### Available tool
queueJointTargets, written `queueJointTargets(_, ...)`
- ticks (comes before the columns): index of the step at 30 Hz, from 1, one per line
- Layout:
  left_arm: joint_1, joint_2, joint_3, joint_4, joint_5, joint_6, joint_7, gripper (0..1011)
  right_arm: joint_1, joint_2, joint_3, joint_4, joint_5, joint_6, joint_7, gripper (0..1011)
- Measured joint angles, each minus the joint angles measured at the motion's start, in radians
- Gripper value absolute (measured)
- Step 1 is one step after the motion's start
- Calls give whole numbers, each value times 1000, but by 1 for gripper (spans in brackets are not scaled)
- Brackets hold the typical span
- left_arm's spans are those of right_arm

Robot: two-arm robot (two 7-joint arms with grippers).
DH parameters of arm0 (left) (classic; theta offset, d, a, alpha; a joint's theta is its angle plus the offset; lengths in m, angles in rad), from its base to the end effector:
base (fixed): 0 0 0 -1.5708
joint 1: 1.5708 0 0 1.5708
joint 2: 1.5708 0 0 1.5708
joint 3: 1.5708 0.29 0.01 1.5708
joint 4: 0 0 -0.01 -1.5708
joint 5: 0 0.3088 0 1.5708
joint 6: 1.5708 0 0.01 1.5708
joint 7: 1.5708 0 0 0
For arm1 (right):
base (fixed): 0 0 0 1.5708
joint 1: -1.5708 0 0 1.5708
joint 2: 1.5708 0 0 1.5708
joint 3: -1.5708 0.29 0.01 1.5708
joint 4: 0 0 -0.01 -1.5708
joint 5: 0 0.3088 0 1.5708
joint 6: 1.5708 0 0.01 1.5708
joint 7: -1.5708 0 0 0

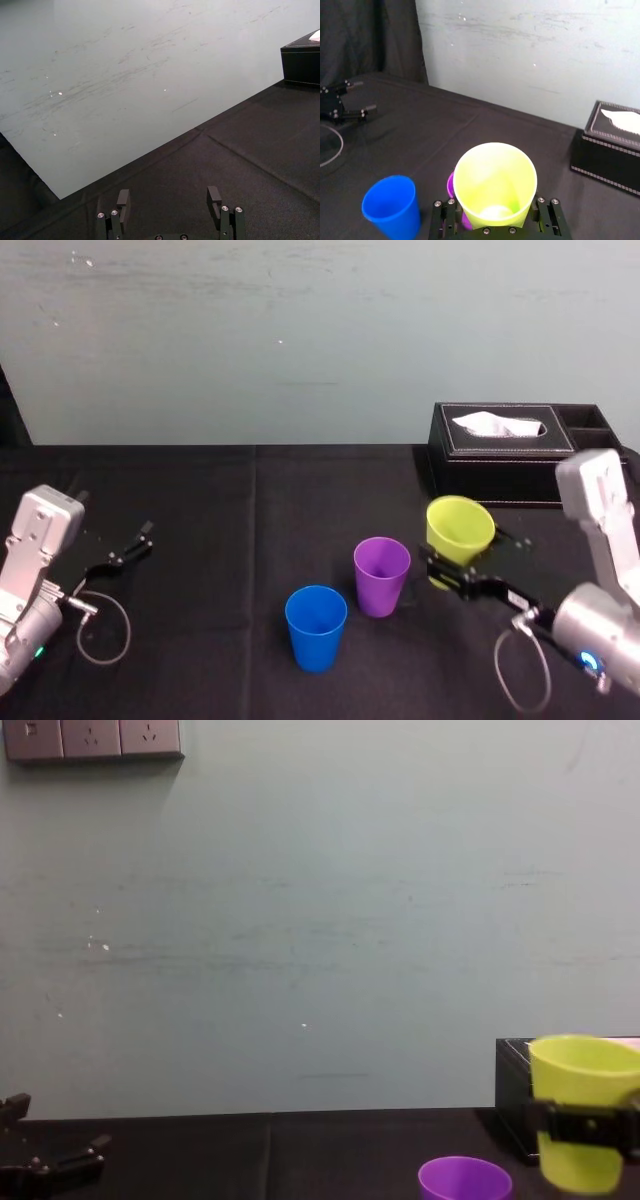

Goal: Stack the three plastic cups sequentially using one hand.

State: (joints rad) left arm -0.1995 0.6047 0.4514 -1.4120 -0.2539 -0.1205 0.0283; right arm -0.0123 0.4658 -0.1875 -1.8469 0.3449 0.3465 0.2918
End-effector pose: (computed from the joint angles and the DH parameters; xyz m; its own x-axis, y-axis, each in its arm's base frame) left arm 0.3581 0.0827 -0.3023 0.2923 0.8803 0.3738 -0.9553 0.2873 0.0703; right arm 0.3112 -0.0427 -0.2241 0.5297 -0.8465 0.0539 0.8339 0.5081 -0.2157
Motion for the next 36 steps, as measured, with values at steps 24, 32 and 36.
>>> queueJointTargets(24, 0, 0, 0, 0, 0, 0, 0, 1000, 229, -67, -126, 147, -9, 93, 0, 731)
queueJointTargets(32, 0, 0, 0, 0, 0, 0, 0, 1000, 254, -80, -145, 181, -8, 93, 7, 731)
queueJointTargets(36, 0, 0, 0, 0, 0, 0, 0, 1000, 261, -85, -157, 195, -7, 91, 10, 731)
